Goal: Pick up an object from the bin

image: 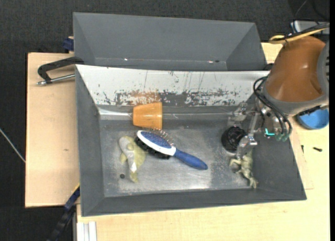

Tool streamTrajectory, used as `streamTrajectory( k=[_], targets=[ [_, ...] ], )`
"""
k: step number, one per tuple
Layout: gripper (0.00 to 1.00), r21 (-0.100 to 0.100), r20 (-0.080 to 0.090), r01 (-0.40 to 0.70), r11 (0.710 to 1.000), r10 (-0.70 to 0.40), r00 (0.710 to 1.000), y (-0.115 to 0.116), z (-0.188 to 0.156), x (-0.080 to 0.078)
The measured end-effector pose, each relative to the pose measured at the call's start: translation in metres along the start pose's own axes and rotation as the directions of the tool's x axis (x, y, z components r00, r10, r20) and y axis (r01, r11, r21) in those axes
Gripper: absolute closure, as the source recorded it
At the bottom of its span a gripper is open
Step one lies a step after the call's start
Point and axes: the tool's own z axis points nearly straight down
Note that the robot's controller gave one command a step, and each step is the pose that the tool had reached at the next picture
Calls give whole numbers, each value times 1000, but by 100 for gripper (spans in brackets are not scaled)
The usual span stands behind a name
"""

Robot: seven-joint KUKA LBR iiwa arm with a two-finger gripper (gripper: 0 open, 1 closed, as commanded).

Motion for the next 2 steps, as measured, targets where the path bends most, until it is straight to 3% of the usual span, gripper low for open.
streamTrajectory(
  k=[1, 2],
  targets=[
    [0, -1, 3, -171, 985, 171, 985, 5, 67, -10],
    [100, -2, 8, -169, 986, 169, 986, 5, 65, -12]
  ],
)
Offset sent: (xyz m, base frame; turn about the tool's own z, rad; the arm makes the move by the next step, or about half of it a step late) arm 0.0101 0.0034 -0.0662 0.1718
